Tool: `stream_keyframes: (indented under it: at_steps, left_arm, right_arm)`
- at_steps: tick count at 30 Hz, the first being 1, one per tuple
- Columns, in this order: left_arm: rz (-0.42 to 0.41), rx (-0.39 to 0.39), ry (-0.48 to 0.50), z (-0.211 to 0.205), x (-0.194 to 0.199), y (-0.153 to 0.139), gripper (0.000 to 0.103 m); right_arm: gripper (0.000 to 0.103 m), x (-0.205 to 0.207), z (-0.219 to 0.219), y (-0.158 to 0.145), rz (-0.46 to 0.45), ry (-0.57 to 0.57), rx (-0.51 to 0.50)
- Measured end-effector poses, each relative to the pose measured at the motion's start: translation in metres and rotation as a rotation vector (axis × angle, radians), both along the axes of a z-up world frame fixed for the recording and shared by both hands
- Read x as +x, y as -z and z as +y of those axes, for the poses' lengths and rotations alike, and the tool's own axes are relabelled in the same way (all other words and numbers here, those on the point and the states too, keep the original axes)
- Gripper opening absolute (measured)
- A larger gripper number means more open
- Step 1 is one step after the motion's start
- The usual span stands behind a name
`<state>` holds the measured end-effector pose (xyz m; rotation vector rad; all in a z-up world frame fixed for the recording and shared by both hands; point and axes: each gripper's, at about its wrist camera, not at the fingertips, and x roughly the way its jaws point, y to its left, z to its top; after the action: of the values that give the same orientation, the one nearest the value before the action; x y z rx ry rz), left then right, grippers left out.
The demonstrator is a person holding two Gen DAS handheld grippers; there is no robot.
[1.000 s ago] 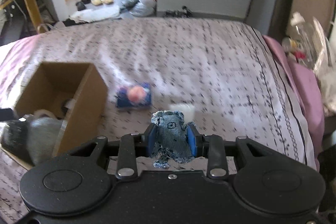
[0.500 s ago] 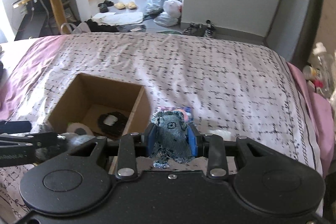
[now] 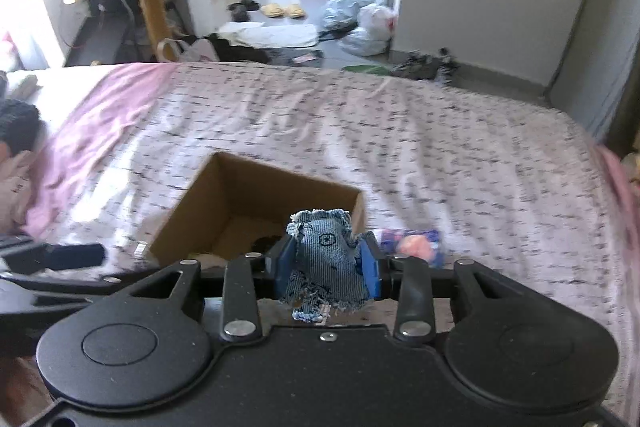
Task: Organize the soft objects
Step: 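Release the wrapped plush in the box with the left gripper while the right gripper drops the grey-blue plush in, then move the left gripper to the blue boxed toy while the right gripper moves to the white plush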
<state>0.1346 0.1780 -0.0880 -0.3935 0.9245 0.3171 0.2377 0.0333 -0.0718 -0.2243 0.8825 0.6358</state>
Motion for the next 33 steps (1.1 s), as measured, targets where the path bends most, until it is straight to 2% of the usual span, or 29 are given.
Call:
stream_keyframes:
  at_steps: [5, 7, 11, 20, 22, 24, 25, 28, 31, 33]
  left_arm:
    - [0.013, -0.013, -0.01, 0.001, 0.0, 0.004, 0.068]
    - [0.014, -0.012, -0.012, 0.001, 0.001, 0.003, 0.068]
    - [0.004, -0.007, -0.006, -0.003, 0.005, -0.002, 0.068]
    - [-0.024, 0.018, 0.012, -0.026, 0.015, -0.013, 0.081]
    - [-0.019, 0.027, 0.028, -0.033, 0.02, -0.015, 0.087]
    - [0.003, 0.047, 0.036, -0.041, 0.023, -0.017, 0.092]
    - [-0.002, 0.063, 0.032, -0.046, 0.024, -0.019, 0.092]
    - [-0.029, 0.043, 0.047, -0.054, 0.028, -0.022, 0.093]
    - [-0.041, 0.045, 0.056, -0.063, 0.033, -0.024, 0.103]
    - [-0.058, 0.051, 0.069, -0.071, 0.036, -0.025, 0.103]
  right_arm:
    - [0.052, 0.004, -0.006, 0.003, 0.047, 0.012, 0.045]
    - [0.06, 0.005, -0.012, 0.001, 0.048, 0.022, 0.057]
    - [0.06, 0.007, -0.024, -0.002, 0.05, 0.037, 0.073]
    - [0.073, 0.006, -0.058, 0.003, 0.041, 0.072, 0.06]
    - [0.081, 0.007, -0.068, 0.003, 0.037, 0.085, 0.07]
    - [0.084, 0.008, -0.079, 0.003, 0.03, 0.096, 0.082]
    - [0.085, 0.009, -0.084, 0.004, 0.031, 0.103, 0.089]
    - [0.093, 0.012, -0.101, 0.007, 0.04, 0.118, 0.111]
    - [0.1, 0.012, -0.113, 0.009, 0.03, 0.122, 0.124]
    - [0.103, 0.011, -0.12, 0.01, 0.016, 0.113, 0.135]
